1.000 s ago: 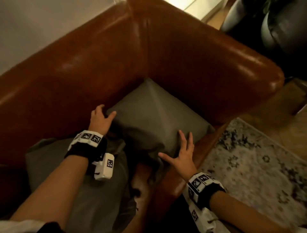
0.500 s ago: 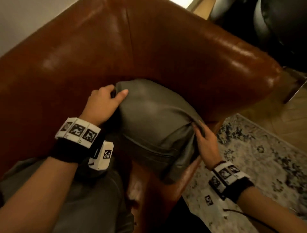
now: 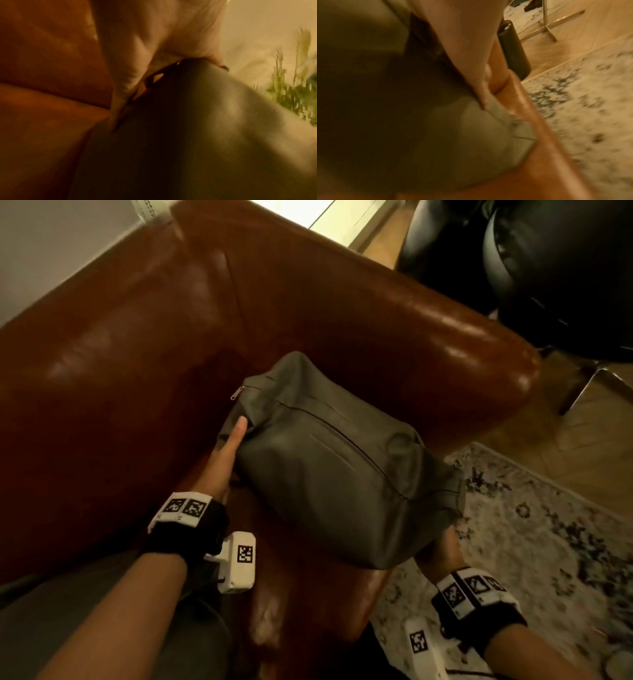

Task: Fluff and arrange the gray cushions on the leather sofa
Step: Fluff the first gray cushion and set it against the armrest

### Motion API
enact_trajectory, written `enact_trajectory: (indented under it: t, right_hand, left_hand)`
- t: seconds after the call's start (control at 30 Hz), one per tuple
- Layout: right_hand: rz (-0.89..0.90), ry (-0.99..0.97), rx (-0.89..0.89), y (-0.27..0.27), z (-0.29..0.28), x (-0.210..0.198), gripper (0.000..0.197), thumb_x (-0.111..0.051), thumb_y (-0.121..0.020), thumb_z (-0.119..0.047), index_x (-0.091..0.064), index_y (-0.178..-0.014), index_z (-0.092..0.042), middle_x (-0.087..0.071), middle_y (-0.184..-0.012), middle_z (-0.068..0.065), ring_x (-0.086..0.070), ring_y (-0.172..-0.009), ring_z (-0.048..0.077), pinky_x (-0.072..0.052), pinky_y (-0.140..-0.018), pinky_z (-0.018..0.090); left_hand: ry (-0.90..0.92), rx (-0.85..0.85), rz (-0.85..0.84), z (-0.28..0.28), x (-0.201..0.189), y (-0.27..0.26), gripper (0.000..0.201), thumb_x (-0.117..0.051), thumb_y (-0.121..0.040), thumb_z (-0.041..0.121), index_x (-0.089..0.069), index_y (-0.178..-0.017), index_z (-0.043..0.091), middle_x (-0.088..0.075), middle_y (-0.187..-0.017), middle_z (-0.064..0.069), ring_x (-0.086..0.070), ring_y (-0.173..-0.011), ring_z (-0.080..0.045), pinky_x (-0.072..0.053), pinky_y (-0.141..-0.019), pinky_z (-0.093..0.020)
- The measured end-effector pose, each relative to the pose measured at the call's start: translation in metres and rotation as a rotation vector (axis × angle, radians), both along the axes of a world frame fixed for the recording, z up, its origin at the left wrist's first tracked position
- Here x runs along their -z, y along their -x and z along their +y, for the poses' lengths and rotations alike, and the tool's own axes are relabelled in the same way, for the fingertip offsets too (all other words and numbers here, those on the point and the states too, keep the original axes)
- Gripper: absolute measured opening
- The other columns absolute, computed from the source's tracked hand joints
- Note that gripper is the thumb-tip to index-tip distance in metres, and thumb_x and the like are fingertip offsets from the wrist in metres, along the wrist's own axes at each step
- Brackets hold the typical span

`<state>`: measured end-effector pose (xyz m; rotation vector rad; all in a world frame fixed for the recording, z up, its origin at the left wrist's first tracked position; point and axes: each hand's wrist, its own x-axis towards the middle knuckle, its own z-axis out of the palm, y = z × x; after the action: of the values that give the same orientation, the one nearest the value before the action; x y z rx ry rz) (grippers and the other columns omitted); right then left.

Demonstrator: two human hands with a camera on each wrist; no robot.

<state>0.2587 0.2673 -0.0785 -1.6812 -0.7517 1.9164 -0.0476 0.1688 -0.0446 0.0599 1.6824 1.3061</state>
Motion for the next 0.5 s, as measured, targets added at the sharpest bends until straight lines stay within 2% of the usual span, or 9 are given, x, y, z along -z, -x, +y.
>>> enact_trajectory:
  t: [0.03,0.07,0.1,0.17,0.27,0.33,0.37,0.43,0.5]
  right_hand:
    - [0.02,0.0,0.05,0.005,0.001,-0.003,0.02,-0.064,-0.089,-0.021,-0.047,-0.081,-0.015,-0.064,-0.059,0.007,-0.058,-0.042,-0.003,-0.057,-0.071,0.021]
    - [0.022,-0.024,-0.014,0.008,0.005,-0.006,0.037,-0.078,-0.072,-0.039,-0.05,-0.085,-0.018,-0.066,-0.065,0.004,-0.062,-0.051,-0.002,-0.057,-0.071,0.023]
    - [0.024,-0.046,-0.055,0.013,0.009,-0.016,0.047,-0.076,-0.066,-0.055,-0.052,-0.09,-0.022,-0.067,-0.074,-0.001,-0.066,-0.066,0.002,-0.055,-0.07,0.024]
    - [0.02,-0.096,-0.089,0.013,0.028,-0.019,0.038,-0.055,-0.083,-0.062,-0.054,-0.095,-0.026,-0.062,-0.092,-0.002,-0.063,-0.09,0.009,-0.051,-0.074,0.024]
    - [0.077,-0.004,-0.057,0.015,0.051,-0.016,0.057,-0.032,-0.087,-0.076,-0.067,-0.095,-0.031,-0.062,-0.093,0.002,-0.059,-0.08,0.019,-0.046,-0.071,0.034]
    - [0.067,0.031,-0.026,0.025,0.053,-0.013,0.053,-0.035,-0.091,-0.071,-0.065,-0.108,-0.03,-0.064,-0.102,0.0,-0.057,-0.087,0.021,-0.044,-0.07,0.033]
    - [0.053,0.037,-0.003,0.032,0.05,-0.016,0.044,-0.037,-0.096,-0.061,-0.062,-0.111,-0.027,-0.063,-0.105,0.001,-0.057,-0.089,0.019,-0.046,-0.067,0.031]
    - [-0.047,-0.042,-0.047,0.038,0.043,-0.014,0.023,-0.036,-0.105,-0.029,-0.056,-0.111,-0.022,-0.061,-0.107,0.004,-0.055,-0.081,0.013,-0.05,-0.059,0.023]
    - [-0.064,-0.075,-0.051,0.032,0.038,-0.005,0.026,-0.032,-0.105,-0.014,-0.051,-0.121,-0.02,-0.061,-0.114,0.007,-0.057,-0.077,0.008,-0.051,-0.068,0.024]
  left_hand:
    - [-0.011,0.001,0.005,0.002,-0.003,0.002,0.085,-0.065,-0.059,0.08,-0.052,-0.134,0.042,-0.061,-0.132,0.011,-0.06,-0.116,-0.016,-0.048,-0.096,-0.045]
    - [-0.007,0.009,0.03,0.004,-0.003,0.006,0.092,-0.067,-0.054,0.081,-0.052,-0.134,0.041,-0.062,-0.132,0.01,-0.061,-0.115,-0.017,-0.048,-0.097,-0.048]
    - [-0.005,0.037,0.058,0.007,-0.009,0.01,0.097,-0.07,-0.049,0.082,-0.052,-0.135,0.042,-0.063,-0.131,0.01,-0.061,-0.116,-0.019,-0.047,-0.098,-0.051]
    - [-0.001,0.131,0.094,0.013,-0.018,0.022,0.095,-0.069,-0.05,0.082,-0.049,-0.136,0.047,-0.061,-0.131,0.012,-0.059,-0.117,-0.021,-0.048,-0.096,-0.054]
    - [0.025,0.272,0.128,0.027,-0.019,0.024,0.085,-0.066,-0.069,0.071,-0.03,-0.144,0.053,-0.051,-0.139,0.017,-0.051,-0.12,-0.016,-0.049,-0.092,-0.047]
    - [0.013,0.302,0.158,0.033,-0.008,0.01,0.101,-0.076,-0.066,0.062,-0.017,-0.148,0.053,-0.043,-0.147,0.016,-0.047,-0.126,-0.013,-0.048,-0.093,-0.04]
    - [-0.005,0.286,0.203,0.034,0.002,0.004,0.113,-0.081,-0.058,0.063,-0.015,-0.149,0.051,-0.04,-0.15,0.014,-0.046,-0.13,-0.012,-0.046,-0.099,-0.039]
    - [-0.014,0.255,0.271,0.033,0.015,-0.003,0.122,-0.084,-0.048,0.069,-0.02,-0.149,0.046,-0.042,-0.15,0.011,-0.045,-0.133,-0.011,-0.039,-0.111,-0.041]
    - [0.008,0.233,0.332,0.03,0.017,-0.003,0.116,-0.082,-0.049,0.07,-0.028,-0.148,0.042,-0.048,-0.145,0.012,-0.049,-0.13,-0.01,-0.039,-0.112,-0.04]
